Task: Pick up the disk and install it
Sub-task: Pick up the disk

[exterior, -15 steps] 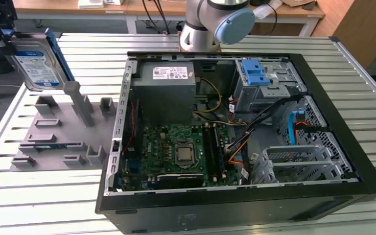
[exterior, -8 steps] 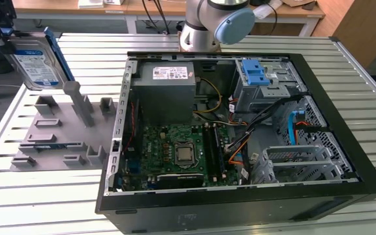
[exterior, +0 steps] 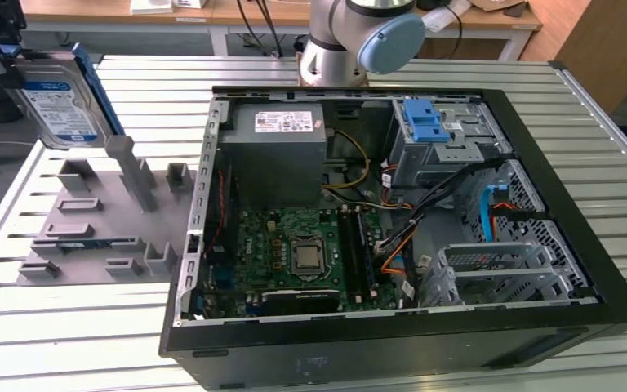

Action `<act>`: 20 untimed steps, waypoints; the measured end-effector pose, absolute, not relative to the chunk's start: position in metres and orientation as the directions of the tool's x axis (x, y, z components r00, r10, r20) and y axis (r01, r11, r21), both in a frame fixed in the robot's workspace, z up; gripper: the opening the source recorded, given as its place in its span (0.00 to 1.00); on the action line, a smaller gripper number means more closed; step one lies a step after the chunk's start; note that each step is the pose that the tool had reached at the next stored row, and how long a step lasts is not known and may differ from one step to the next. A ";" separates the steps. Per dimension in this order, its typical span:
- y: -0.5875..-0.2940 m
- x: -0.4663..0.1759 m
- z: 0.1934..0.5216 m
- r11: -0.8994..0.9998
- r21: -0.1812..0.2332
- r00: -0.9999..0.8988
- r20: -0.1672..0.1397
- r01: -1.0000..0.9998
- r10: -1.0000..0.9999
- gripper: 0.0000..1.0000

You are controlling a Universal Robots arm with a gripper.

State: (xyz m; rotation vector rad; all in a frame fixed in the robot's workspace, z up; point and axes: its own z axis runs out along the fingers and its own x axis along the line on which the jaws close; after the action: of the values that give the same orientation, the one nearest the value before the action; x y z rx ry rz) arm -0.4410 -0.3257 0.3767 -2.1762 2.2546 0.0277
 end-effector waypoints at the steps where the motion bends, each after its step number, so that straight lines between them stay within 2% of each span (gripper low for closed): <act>1: -0.326 -0.441 0.377 0.035 0.007 -0.035 -0.018 -0.999 -0.999 0.37; 20: -0.326 -0.441 0.382 0.035 0.007 -0.035 -0.018 -0.999 -0.999 0.37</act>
State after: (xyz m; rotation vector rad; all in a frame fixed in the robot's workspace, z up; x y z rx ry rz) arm -0.4410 -0.3257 0.3819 -2.1762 2.2547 0.0277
